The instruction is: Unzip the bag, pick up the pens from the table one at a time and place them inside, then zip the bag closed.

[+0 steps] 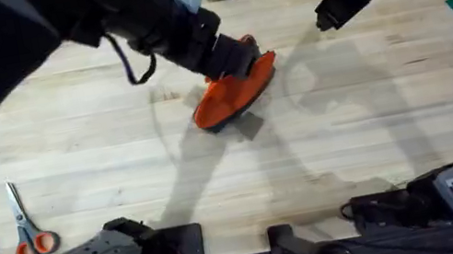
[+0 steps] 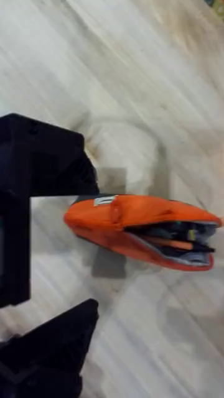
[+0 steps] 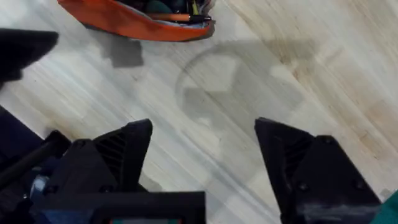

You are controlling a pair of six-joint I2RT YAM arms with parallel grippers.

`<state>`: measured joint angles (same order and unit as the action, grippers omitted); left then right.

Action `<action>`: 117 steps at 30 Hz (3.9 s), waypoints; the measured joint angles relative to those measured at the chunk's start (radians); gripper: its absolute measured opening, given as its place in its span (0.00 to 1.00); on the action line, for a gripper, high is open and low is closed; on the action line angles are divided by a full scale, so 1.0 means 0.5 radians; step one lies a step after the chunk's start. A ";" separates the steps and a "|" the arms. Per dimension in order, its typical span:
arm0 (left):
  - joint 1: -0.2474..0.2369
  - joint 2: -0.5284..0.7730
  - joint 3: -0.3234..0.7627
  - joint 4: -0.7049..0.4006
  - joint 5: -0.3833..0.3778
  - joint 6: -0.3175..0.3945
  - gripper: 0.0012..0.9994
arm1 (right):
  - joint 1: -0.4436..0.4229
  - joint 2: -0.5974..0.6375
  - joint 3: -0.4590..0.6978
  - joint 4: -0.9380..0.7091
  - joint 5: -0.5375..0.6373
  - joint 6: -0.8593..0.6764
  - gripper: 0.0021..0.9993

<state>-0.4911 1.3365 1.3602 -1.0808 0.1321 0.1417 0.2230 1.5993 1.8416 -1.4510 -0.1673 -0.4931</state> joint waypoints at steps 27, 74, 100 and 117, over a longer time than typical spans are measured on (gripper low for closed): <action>0.207 -0.958 -0.531 0.015 -0.063 -0.044 0.99 | 0.000 0.000 0.000 0.000 0.000 0.000 1.00; 0.323 -1.091 -0.785 0.012 -0.043 -0.012 0.99 | 0.689 0.056 -0.001 0.725 -0.029 0.246 1.00; 0.323 -1.091 -0.785 0.012 -0.042 -0.012 0.99 | 0.741 0.462 -0.002 0.765 -0.002 0.250 1.00; 0.323 -1.091 -0.785 0.012 -0.042 -0.012 0.99 | 0.752 0.520 -0.002 0.806 -0.003 0.397 1.00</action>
<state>-0.3298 0.7910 0.9676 -1.0748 0.1112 0.1356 0.5991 1.8590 1.8408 -1.0480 -0.1689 -0.2947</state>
